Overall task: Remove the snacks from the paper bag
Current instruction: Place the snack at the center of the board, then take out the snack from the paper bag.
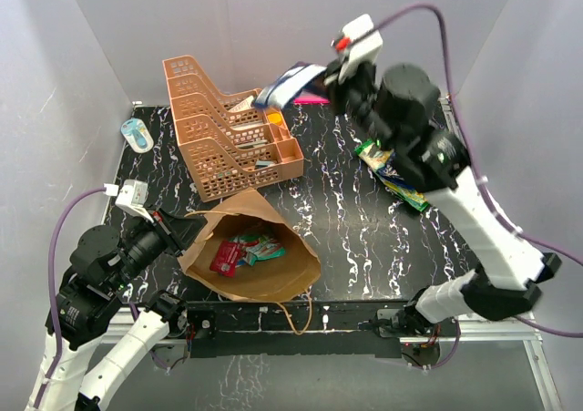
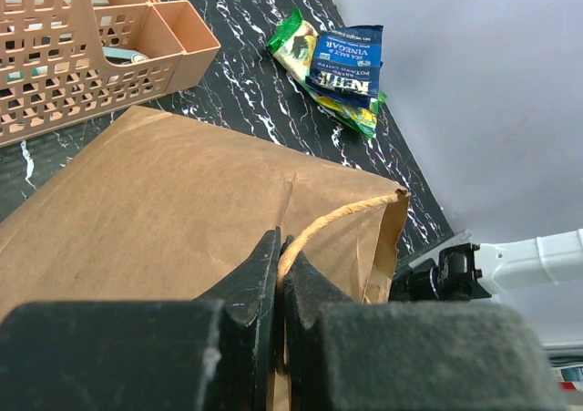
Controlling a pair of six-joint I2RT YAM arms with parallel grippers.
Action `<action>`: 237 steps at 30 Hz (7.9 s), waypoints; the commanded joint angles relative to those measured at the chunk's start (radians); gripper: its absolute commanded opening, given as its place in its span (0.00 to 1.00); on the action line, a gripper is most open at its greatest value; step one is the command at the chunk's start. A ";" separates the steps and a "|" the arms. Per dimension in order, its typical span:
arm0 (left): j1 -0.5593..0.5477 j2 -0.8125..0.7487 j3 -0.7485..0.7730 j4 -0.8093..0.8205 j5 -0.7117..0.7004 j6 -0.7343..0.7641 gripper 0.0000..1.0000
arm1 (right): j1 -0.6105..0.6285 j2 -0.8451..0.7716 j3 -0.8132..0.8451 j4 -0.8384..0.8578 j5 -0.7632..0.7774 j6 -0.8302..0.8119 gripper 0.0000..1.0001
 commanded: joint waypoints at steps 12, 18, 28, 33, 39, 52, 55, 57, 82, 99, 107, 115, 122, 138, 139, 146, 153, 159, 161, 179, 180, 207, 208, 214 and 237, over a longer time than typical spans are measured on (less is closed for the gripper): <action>-0.001 -0.022 0.018 -0.026 -0.018 0.009 0.00 | -0.624 0.164 -0.394 -0.218 -0.921 0.422 0.08; -0.001 -0.029 0.013 -0.024 -0.010 0.017 0.00 | -0.654 0.218 -0.393 -0.211 -1.034 0.440 0.08; -0.002 -0.045 0.031 -0.047 -0.024 0.039 0.00 | -0.776 0.352 -0.251 -0.154 -0.889 0.458 0.08; -0.002 -0.041 0.050 -0.056 -0.024 0.051 0.00 | -0.867 0.511 -0.068 -0.157 -0.844 0.476 0.08; -0.001 -0.036 0.084 -0.065 -0.042 0.073 0.00 | -0.960 0.659 0.076 -0.164 -0.782 0.439 0.08; -0.001 -0.004 0.065 -0.014 0.014 0.074 0.00 | -1.084 0.775 0.082 -0.172 -0.759 0.417 0.08; -0.003 -0.003 0.069 -0.011 0.015 0.073 0.00 | -1.092 0.762 0.073 -0.166 -0.750 0.424 0.08; -0.002 -0.001 0.072 -0.015 0.017 0.074 0.00 | -1.103 0.751 0.072 -0.159 -0.751 0.426 0.08; -0.002 -0.020 0.070 -0.036 0.014 0.059 0.00 | -1.132 0.659 -0.115 -0.073 -0.782 0.521 0.08; -0.001 -0.024 0.051 -0.034 0.024 0.055 0.00 | -1.126 0.430 -0.536 0.111 -0.558 0.673 0.08; -0.002 -0.023 0.043 -0.034 0.032 0.054 0.00 | -1.126 0.406 -0.618 0.131 -0.596 0.689 0.13; -0.002 -0.043 0.015 -0.063 0.022 0.043 0.00 | -1.153 0.296 -0.697 0.087 -0.587 0.680 0.40; -0.002 -0.064 -0.036 -0.026 0.094 0.037 0.00 | -1.192 0.056 -0.821 0.105 -0.534 0.687 0.60; -0.002 -0.011 -0.061 0.195 0.326 -0.006 0.00 | -0.386 -0.251 -0.741 0.159 -0.830 0.559 0.64; -0.002 -0.010 -0.062 0.189 0.325 -0.003 0.00 | -0.319 -0.266 -0.740 0.151 -0.828 0.534 0.64; -0.002 -0.028 -0.083 0.096 0.318 0.062 0.00 | -0.037 -0.389 -0.838 0.158 -0.757 0.448 0.63; -0.002 -0.021 -0.114 0.135 0.471 0.035 0.00 | 0.180 -0.529 -1.025 0.293 -0.745 0.286 0.56; -0.001 0.029 -0.095 0.127 0.549 0.037 0.00 | 0.385 -0.554 -1.146 0.437 -0.667 0.078 0.31; -0.002 0.019 -0.107 0.158 0.554 0.018 0.00 | 0.438 -0.531 -1.177 0.500 -0.627 0.012 0.27; -0.002 0.042 -0.164 0.234 0.558 -0.009 0.00 | 0.772 0.044 -1.150 0.829 -0.259 -0.129 0.24; -0.002 0.040 -0.165 0.234 0.556 -0.008 0.00 | 0.771 0.040 -1.155 0.845 -0.244 -0.102 0.24; -0.002 0.262 -0.113 0.587 0.261 -0.062 0.00 | 0.172 -0.029 -1.225 0.829 -0.325 -0.464 0.43; -0.001 0.277 -0.111 0.590 0.265 -0.055 0.00 | 0.143 -0.027 -1.204 0.782 -0.384 -0.483 0.44; -0.002 0.269 -0.066 0.515 0.233 0.005 0.00 | 0.127 -0.003 -1.089 0.474 -0.686 -0.633 0.63; -0.002 0.201 -0.063 0.440 0.220 0.039 0.00 | 0.138 0.298 -0.887 0.420 -0.501 -0.754 0.61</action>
